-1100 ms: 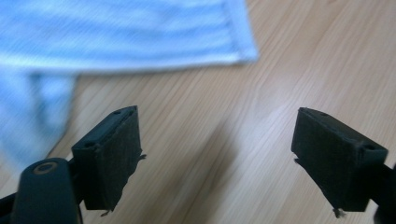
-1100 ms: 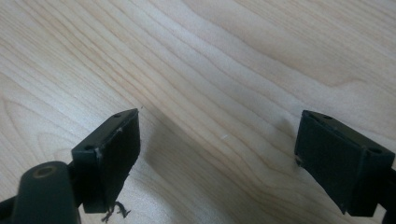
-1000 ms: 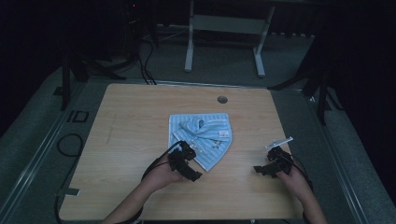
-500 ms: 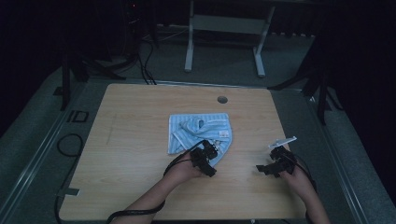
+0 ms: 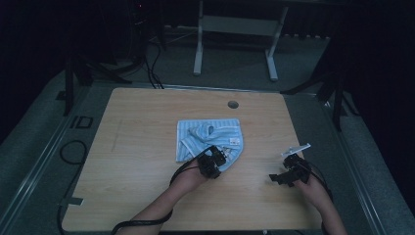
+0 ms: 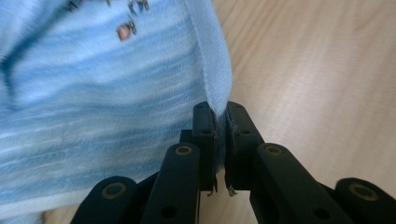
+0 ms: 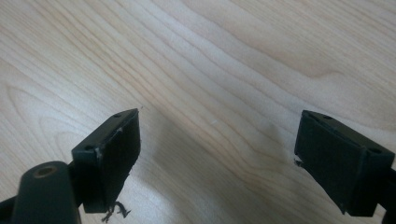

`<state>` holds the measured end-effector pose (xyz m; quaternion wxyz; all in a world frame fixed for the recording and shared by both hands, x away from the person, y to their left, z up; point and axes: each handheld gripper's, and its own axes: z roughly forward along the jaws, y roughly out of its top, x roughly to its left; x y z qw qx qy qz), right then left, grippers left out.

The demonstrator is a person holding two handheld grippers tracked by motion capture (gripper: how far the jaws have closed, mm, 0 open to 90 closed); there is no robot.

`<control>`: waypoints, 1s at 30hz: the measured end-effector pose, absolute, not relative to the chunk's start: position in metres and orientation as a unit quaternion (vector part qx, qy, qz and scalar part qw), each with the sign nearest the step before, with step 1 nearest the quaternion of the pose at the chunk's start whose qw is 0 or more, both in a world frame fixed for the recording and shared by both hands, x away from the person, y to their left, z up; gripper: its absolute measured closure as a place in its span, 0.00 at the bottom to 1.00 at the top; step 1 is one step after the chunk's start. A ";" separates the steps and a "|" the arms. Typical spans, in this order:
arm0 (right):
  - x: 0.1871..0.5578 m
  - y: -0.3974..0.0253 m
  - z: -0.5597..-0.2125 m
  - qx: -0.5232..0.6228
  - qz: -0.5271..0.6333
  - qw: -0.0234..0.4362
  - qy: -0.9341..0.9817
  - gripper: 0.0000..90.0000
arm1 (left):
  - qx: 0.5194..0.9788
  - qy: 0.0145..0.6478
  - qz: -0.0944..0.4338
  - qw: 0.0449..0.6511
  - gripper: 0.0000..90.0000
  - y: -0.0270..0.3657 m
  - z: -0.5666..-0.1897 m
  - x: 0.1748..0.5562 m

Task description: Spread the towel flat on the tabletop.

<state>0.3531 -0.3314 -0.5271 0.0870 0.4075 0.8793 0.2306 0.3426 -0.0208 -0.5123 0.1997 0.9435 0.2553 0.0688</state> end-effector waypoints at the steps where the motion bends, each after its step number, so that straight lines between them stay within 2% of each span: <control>1: 0.353 -0.332 -0.527 0.408 0.230 0.086 0.879 0.16 | 0.943 0.254 0.073 0.202 0.93 -0.019 -0.508 0.340; 7: 0.351 -0.334 -0.525 0.408 0.232 0.084 0.879 0.16 | 0.944 0.233 0.067 0.224 0.93 0.001 -0.487 0.319; 13: 0.347 -0.333 -0.523 0.406 0.227 0.080 0.882 0.16 | 0.946 0.223 0.050 0.231 0.93 0.027 -0.481 0.297; 19: 0.344 -0.329 -0.521 0.396 0.222 0.077 0.888 0.16 | 0.954 0.215 0.025 0.208 0.92 0.067 -0.494 0.263; 24: 0.342 -0.324 -0.516 0.387 0.216 0.076 0.893 0.16 | 0.953 0.235 0.005 0.192 0.91 0.093 -0.507 0.252; 26: 0.342 -0.319 -0.513 0.377 0.215 0.074 0.898 0.16 | 0.950 0.248 -0.022 0.187 0.87 0.111 -0.513 0.246; 28: 0.342 -0.313 -0.511 0.374 0.218 0.068 0.899 0.16 | 0.947 0.261 -0.034 0.185 0.73 0.121 -0.513 0.243; 30: 0.343 -0.305 -0.507 0.370 0.225 0.060 0.900 0.16 | 0.942 0.276 -0.034 0.189 0.65 0.131 -0.509 0.242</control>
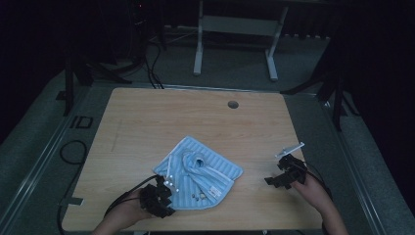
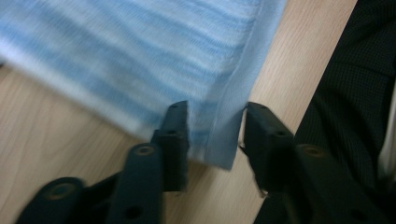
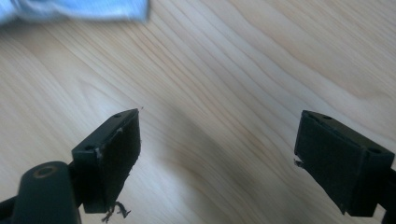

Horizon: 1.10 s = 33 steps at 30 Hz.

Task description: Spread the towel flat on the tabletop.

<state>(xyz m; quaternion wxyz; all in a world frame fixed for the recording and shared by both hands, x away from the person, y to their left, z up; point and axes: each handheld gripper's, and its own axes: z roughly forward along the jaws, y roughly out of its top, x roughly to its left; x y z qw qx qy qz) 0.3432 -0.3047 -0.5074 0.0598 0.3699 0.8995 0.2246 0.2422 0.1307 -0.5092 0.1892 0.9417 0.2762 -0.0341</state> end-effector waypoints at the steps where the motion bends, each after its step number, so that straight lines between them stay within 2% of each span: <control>1: 0.343 -0.305 -0.507 0.370 0.225 0.060 0.900 0.16 | 0.942 0.276 -0.034 0.189 0.59 0.131 -0.509 0.242; 3: 0.342 -0.295 -0.504 0.355 0.229 0.057 0.905 0.13 | 0.938 0.290 -0.022 0.190 0.57 0.139 -0.503 0.243; 5: 0.344 -0.275 -0.495 0.339 0.248 0.044 0.906 0.13 | 0.927 0.321 0.008 0.196 0.49 0.148 -0.492 0.250; 6: 0.344 -0.275 -0.495 0.339 0.248 0.044 0.906 0.13 | 0.927 0.321 0.008 0.196 0.49 0.148 -0.492 0.250; 7: 0.344 -0.257 -0.487 0.316 0.259 0.047 0.911 0.15 | 0.915 0.349 0.036 0.198 0.49 0.152 -0.487 0.259; 9: 0.346 -0.237 -0.477 0.296 0.265 0.052 0.916 0.21 | 0.904 0.370 0.038 0.211 0.49 0.153 -0.485 0.271; 10: 0.346 -0.237 -0.477 0.296 0.265 0.052 0.916 0.21 | 0.904 0.370 0.038 0.211 0.49 0.153 -0.485 0.271; 11: 0.350 -0.217 -0.467 0.282 0.280 0.056 0.916 0.33 | 0.899 0.381 0.042 0.213 0.49 0.152 -0.486 0.283; 12: 0.353 -0.207 -0.462 0.276 0.288 0.057 0.915 0.40 | 0.899 0.381 0.042 0.213 0.49 0.152 -0.486 0.283; 13: 0.353 -0.207 -0.462 0.276 0.288 0.057 0.915 0.40 | 0.897 0.385 0.040 0.213 0.49 0.150 -0.488 0.288; 14: 0.357 -0.185 -0.456 0.255 0.297 0.062 0.918 0.48 | 0.897 0.389 0.042 0.207 0.49 0.145 -0.494 0.297; 15: 0.359 -0.174 -0.455 0.250 0.299 0.060 0.919 0.49 | 0.895 0.395 0.049 0.201 0.49 0.142 -0.498 0.301; 20: 0.368 -0.135 -0.463 0.239 0.290 0.045 0.926 0.49 | 0.889 0.413 0.061 0.185 0.49 0.135 -0.508 0.314; 22: 0.369 -0.113 -0.474 0.231 0.282 0.036 0.931 0.49 | 0.888 0.418 0.049 0.186 0.46 0.131 -0.514 0.321; 29: 0.372 -0.092 -0.494 0.243 0.270 0.020 0.931 0.52 | 0.886 0.418 0.039 0.199 0.47 0.128 -0.521 0.325; 30: 0.372 -0.089 -0.497 0.241 0.268 0.020 0.933 0.58 | 0.887 0.416 0.040 0.198 0.54 0.127 -0.521 0.325; 31: 0.372 -0.089 -0.497 0.241 0.268 0.020 0.933 0.58 | 0.886 0.415 0.043 0.200 0.54 0.126 -0.521 0.325; 32: 0.373 -0.088 -0.497 0.240 0.263 0.024 0.934 0.79 | 0.886 0.411 0.040 0.211 0.75 0.124 -0.520 0.323; 33: 0.373 -0.089 -0.497 0.241 0.260 0.030 0.935 0.85 | 0.889 0.406 0.039 0.209 0.81 0.122 -0.520 0.323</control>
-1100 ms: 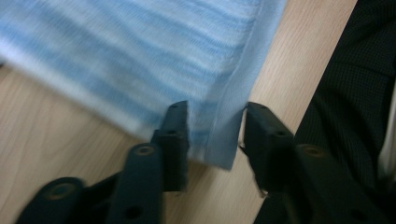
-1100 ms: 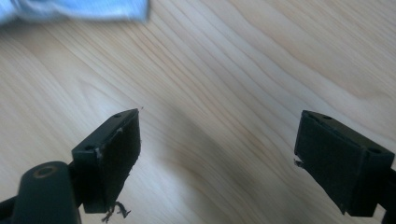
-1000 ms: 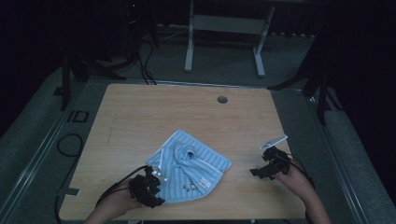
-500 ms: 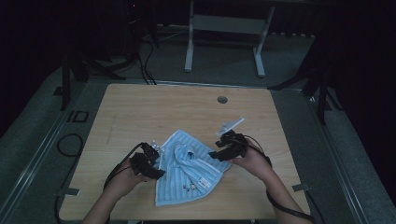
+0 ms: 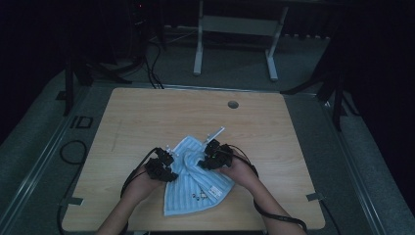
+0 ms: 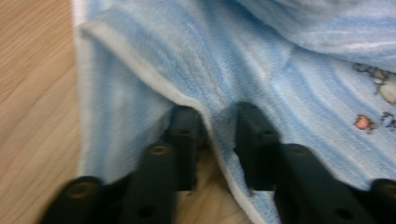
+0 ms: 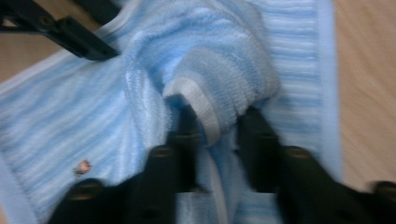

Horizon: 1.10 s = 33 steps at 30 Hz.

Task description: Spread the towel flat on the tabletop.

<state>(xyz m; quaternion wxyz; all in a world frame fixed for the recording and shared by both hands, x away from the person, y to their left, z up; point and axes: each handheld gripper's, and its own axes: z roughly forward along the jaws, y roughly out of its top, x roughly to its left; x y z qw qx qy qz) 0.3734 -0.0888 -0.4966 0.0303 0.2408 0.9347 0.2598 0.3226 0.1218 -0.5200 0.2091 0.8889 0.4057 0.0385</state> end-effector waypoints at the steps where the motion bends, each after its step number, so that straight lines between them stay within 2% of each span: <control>1: 0.374 -0.090 -0.495 0.243 0.260 0.036 0.934 0.93 | 0.889 0.406 0.039 0.209 0.92 0.122 -0.520 0.323; 2: 0.374 -0.090 -0.495 0.243 0.260 0.036 0.934 0.93 | 0.892 0.400 0.038 0.207 0.92 0.119 -0.520 0.322; 3: 0.375 -0.094 -0.491 0.241 0.255 0.042 0.935 0.97 | 0.894 0.397 0.038 0.206 0.97 0.117 -0.520 0.321; 9: 0.383 -0.113 -0.474 0.233 0.232 0.068 0.942 0.98 | 0.913 0.355 0.033 0.196 0.98 0.108 -0.513 0.308; 18: 0.421 -0.141 -0.443 0.253 0.179 0.095 0.946 0.98 | 0.925 0.320 0.021 0.204 0.98 0.110 -0.500 0.284; 25: 0.446 -0.157 -0.447 0.287 0.144 0.098 0.942 0.98 | 0.938 0.292 0.002 0.189 0.98 0.107 -0.503 0.276; 30: 0.458 -0.172 -0.458 0.309 0.121 0.101 0.938 0.97 | 0.932 0.305 -0.007 0.196 0.98 0.114 -0.508 0.280; 32: 0.458 -0.178 -0.462 0.328 0.137 0.099 0.929 0.92 | 0.924 0.325 -0.003 0.199 0.97 0.119 -0.510 0.286; 33: 0.458 -0.182 -0.465 0.341 0.150 0.090 0.924 0.81 | 0.919 0.339 0.001 0.200 0.93 0.122 -0.511 0.289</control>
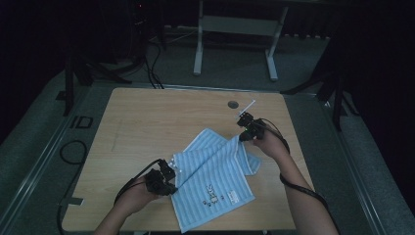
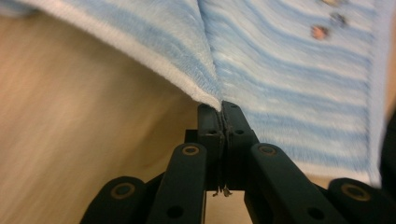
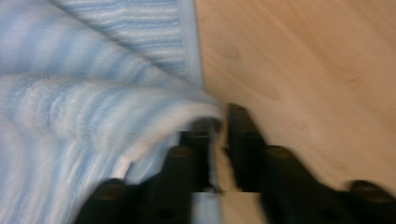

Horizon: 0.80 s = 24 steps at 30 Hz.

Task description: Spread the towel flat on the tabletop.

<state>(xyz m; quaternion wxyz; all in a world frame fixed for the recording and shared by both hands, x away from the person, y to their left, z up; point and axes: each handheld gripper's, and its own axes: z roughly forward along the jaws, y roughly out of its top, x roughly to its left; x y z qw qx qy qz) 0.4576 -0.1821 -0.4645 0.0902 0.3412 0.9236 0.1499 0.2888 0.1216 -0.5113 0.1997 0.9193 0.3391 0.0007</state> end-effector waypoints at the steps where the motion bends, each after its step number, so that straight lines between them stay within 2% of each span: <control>1: 0.456 -0.184 -0.467 0.341 0.151 0.078 0.925 0.74 | 0.919 0.339 0.001 0.200 0.85 0.122 -0.511 0.289; 2: 0.450 -0.187 -0.468 0.334 0.152 0.070 0.928 0.71 | 0.909 0.362 0.003 0.208 0.75 0.127 -0.511 0.292; 4: 0.440 -0.191 -0.466 0.325 0.159 0.068 0.930 0.69 | 0.904 0.366 0.021 0.220 0.68 0.127 -0.504 0.288; 7: 0.420 -0.196 -0.462 0.306 0.168 0.073 0.934 0.77 | 0.909 0.340 0.031 0.240 0.68 0.116 -0.493 0.275; 8: 0.412 -0.199 -0.462 0.292 0.158 0.089 0.939 0.87 | 0.914 0.325 0.029 0.242 0.69 0.110 -0.490 0.271; 10: 0.404 -0.205 -0.467 0.302 0.157 0.092 0.936 0.98 | 0.919 0.304 0.026 0.248 0.73 0.095 -0.487 0.263; 11: 0.402 -0.207 -0.471 0.303 0.153 0.089 0.936 0.99 | 0.925 0.287 0.021 0.248 0.77 0.083 -0.488 0.257; 13: 0.397 -0.212 -0.485 0.309 0.138 0.082 0.938 0.99 | 0.929 0.270 0.011 0.251 0.79 0.062 -0.492 0.250; 14: 0.397 -0.212 -0.485 0.309 0.138 0.082 0.938 0.99 | 0.929 0.270 0.011 0.251 0.83 0.062 -0.492 0.250; 15: 0.395 -0.215 -0.494 0.314 0.133 0.075 0.937 0.99 | 0.934 0.255 0.005 0.251 0.83 0.040 -0.500 0.249; 18: 0.390 -0.220 -0.513 0.325 0.121 0.066 0.935 0.99 | 0.937 0.240 -0.017 0.252 0.83 0.010 -0.512 0.255; 24: 0.387 -0.225 -0.520 0.332 0.133 0.058 0.932 0.99 | 0.946 0.218 -0.042 0.235 0.83 -0.022 -0.528 0.272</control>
